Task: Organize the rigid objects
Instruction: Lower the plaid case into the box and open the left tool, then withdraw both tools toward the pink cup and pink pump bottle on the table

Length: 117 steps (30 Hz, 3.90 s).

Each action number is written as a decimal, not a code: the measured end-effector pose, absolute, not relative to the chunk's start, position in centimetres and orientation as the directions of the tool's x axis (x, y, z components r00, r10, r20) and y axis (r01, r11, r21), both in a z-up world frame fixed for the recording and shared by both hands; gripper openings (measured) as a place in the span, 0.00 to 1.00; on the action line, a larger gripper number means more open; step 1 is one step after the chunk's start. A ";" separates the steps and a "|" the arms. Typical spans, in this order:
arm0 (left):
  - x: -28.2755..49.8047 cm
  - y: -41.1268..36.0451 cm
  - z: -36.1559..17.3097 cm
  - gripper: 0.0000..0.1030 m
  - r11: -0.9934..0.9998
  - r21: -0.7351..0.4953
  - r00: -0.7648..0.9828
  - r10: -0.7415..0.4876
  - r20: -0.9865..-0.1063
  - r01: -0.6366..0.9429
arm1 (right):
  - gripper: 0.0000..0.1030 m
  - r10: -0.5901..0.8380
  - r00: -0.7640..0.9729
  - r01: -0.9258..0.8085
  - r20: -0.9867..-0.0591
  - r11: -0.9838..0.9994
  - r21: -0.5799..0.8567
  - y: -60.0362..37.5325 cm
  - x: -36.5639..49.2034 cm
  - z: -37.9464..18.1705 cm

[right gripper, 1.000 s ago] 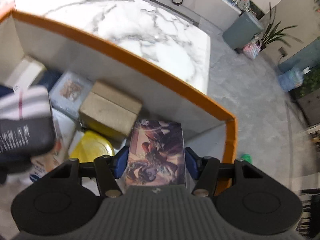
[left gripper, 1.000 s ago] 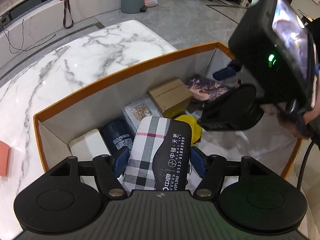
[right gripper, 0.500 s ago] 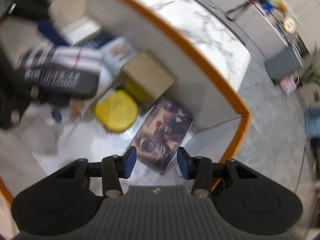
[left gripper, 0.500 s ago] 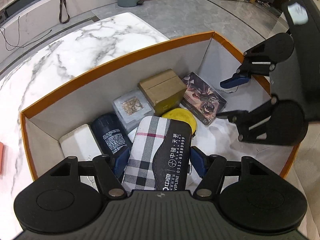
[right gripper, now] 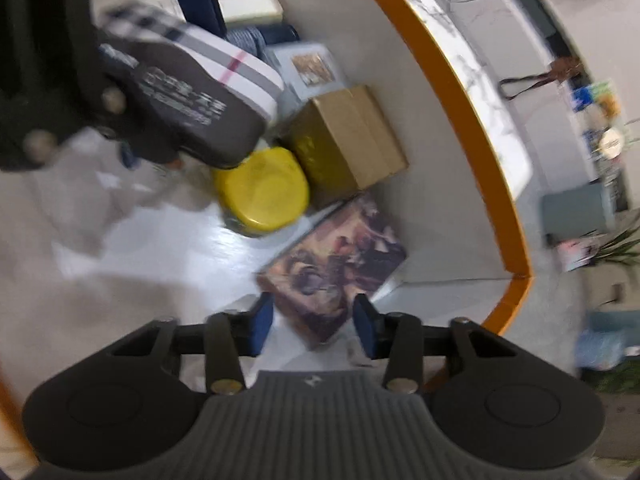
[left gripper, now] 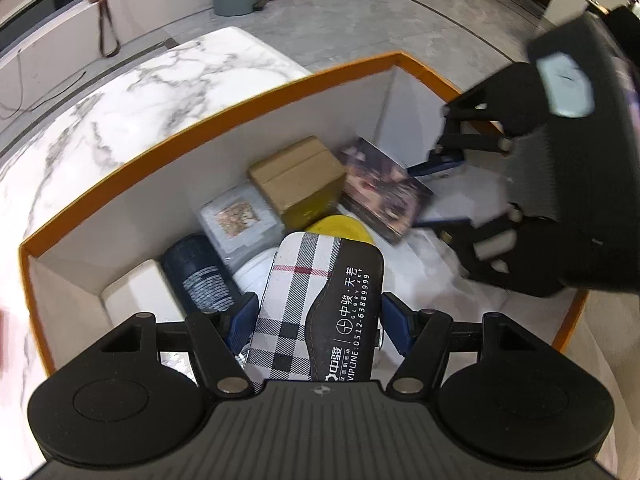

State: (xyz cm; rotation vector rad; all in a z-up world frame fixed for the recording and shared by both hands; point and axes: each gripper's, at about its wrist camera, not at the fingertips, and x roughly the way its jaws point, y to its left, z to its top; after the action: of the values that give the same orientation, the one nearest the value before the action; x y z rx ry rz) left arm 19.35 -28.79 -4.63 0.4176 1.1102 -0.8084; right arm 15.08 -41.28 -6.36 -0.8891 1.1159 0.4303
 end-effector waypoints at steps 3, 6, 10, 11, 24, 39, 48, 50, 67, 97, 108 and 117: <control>19.1 -29.4 -4.9 0.74 0.627 -0.090 0.187 -0.362 -0.913 0.774 | 0.27 -0.053 0.413 -0.650 -0.909 0.682 -0.335 -41.7 15.6 -5.9; 19.0 -30.0 -5.2 0.74 0.606 -0.098 0.162 -0.360 -0.919 0.790 | 0.28 -0.021 0.415 -0.637 -0.909 0.707 -0.308 -42.2 15.6 -5.1; 18.3 -31.9 -5.7 0.74 0.521 -0.095 0.125 -0.371 -0.920 0.848 | 0.28 -0.036 0.446 -0.632 -0.894 0.695 -0.343 -43.1 15.2 -3.6; 18.0 -32.5 -5.9 0.74 0.493 -0.092 0.115 -0.373 -0.921 0.865 | 0.28 -0.035 0.445 -0.632 -0.895 0.696 -0.341 -43.3 15.1 -3.3; 17.1 -37.2 -7.7 0.74 0.153 -0.061 0.003 -0.386 -0.923 0.986 | 0.44 0.048 0.368 -0.739 -0.929 0.621 -0.260 -44.2 13.3 -2.1; 17.9 -33.6 -6.4 0.65 0.371 -0.089 0.002 -0.237 -0.971 0.924 | 0.46 0.080 0.227 -0.798 -0.971 0.586 -0.138 -42.7 13.3 -3.3; 20.3 -32.4 -10.4 0.48 0.630 -0.312 -0.261 -0.174 -0.949 0.711 | 0.43 0.032 0.197 -0.796 -0.980 0.589 -0.141 -42.1 13.3 -3.5; 20.4 -32.6 -10.4 0.40 0.634 -0.342 -0.270 -0.210 -0.940 0.694 | 0.43 0.039 0.196 -0.794 -0.980 0.593 -0.135 -42.3 13.3 -3.4; 23.7 -32.8 -8.8 0.28 0.726 -0.363 -0.086 -0.389 -0.917 0.584 | 0.43 0.018 0.136 -0.802 -0.991 0.588 -0.100 -42.1 14.3 -5.0; 18.3 -18.4 3.8 0.27 0.727 -0.123 0.350 -0.463 -0.814 0.676 | 0.51 0.044 0.452 -0.461 -0.891 0.867 -0.191 -37.8 15.0 3.6; 19.0 -3.6 4.1 0.26 0.883 -0.056 0.469 -0.300 -0.831 0.467 | 0.52 0.209 0.474 -0.605 -0.855 0.783 -0.144 -24.2 17.5 6.0; 18.7 -0.4 1.0 0.26 0.893 -0.089 0.423 -0.294 -0.857 0.441 | 0.46 0.031 0.319 -0.865 -0.947 0.418 -0.278 -13.7 18.2 -0.5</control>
State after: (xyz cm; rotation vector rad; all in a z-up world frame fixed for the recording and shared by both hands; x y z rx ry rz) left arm 18.70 -0.35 1.04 0.1583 1.0370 -0.4618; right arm 18.19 -13.69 -0.51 -0.9631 1.0837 0.7279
